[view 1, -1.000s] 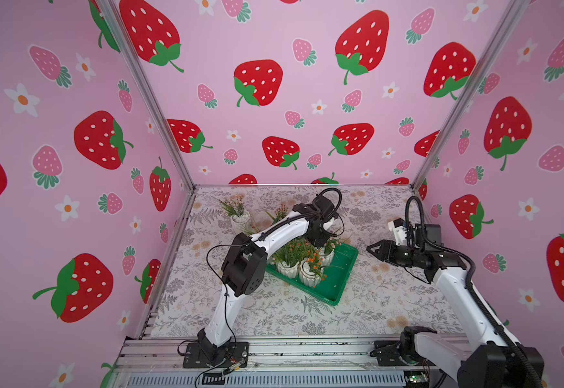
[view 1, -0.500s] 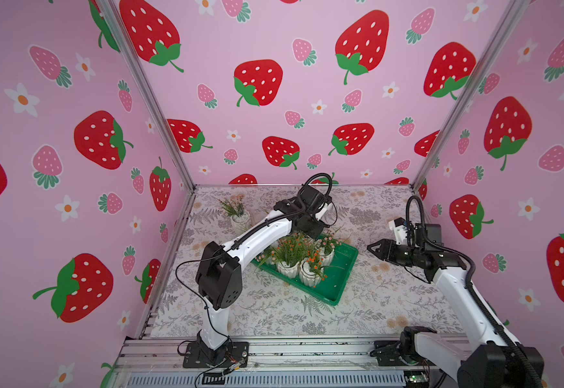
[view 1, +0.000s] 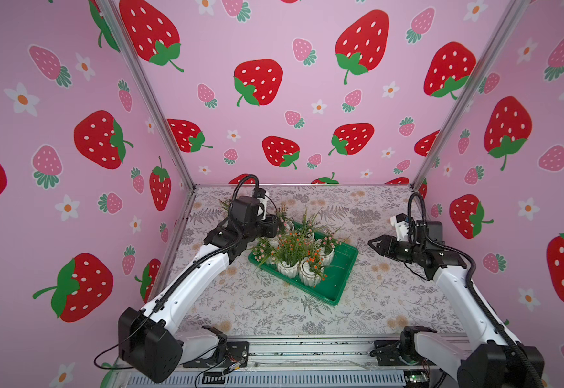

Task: Put the potted gypsophila into the storage box
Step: Pick up the baby's breath potted plant from the center of the board.

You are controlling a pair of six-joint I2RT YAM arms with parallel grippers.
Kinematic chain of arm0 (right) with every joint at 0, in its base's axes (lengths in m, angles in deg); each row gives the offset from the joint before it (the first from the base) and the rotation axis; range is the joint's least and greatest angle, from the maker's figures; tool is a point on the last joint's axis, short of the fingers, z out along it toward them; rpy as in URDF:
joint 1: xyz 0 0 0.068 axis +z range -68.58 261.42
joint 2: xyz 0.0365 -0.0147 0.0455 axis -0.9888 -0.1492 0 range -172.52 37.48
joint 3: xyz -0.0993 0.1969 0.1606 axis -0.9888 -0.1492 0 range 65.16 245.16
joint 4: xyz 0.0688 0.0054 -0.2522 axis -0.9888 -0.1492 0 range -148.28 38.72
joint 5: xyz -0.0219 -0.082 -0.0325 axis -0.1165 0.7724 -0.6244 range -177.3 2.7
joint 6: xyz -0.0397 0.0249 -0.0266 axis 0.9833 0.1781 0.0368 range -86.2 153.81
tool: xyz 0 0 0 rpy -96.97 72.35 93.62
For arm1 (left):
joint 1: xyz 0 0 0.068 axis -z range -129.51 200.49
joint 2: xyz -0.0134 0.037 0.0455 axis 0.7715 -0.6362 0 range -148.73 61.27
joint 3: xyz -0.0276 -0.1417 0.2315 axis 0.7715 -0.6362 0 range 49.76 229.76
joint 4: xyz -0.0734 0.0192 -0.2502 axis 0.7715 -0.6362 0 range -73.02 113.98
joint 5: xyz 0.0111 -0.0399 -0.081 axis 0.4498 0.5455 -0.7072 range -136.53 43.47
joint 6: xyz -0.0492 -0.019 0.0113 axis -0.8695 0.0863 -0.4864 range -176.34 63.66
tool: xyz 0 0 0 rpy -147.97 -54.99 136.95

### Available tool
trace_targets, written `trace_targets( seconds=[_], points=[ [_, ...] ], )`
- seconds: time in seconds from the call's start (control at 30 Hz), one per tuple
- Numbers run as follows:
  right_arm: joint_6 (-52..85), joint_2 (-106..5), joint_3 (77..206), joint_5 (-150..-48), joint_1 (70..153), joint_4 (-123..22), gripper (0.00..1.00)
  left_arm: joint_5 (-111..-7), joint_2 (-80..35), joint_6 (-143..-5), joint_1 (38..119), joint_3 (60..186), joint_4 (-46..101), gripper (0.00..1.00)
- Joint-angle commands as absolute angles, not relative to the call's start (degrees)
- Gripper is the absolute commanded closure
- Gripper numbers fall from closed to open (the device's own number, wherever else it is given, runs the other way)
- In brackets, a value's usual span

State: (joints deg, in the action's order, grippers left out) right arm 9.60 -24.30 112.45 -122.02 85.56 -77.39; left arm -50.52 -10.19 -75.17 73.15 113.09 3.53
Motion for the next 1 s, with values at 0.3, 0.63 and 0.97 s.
trace_targets(
  seconds=[0.3, 0.63, 0.97],
  points=[
    [11.5, -29.0, 118.7, -118.0, 91.3, -77.9, 0.49, -50.4, -2.2, -91.7, 55.4, 102.1, 0.9, 0.54],
    [12.3, -31.1, 121.7, -117.6, 93.2, -78.8, 0.49, -55.8, -9.6, -94.1, 43.2, 99.9, 4.6, 0.57],
    [12.3, -33.4, 124.1, -119.1, 96.2, -78.3, 0.49, -59.0, -23.3, -90.4, 42.4, 107.8, 10.5, 0.58]
  ],
)
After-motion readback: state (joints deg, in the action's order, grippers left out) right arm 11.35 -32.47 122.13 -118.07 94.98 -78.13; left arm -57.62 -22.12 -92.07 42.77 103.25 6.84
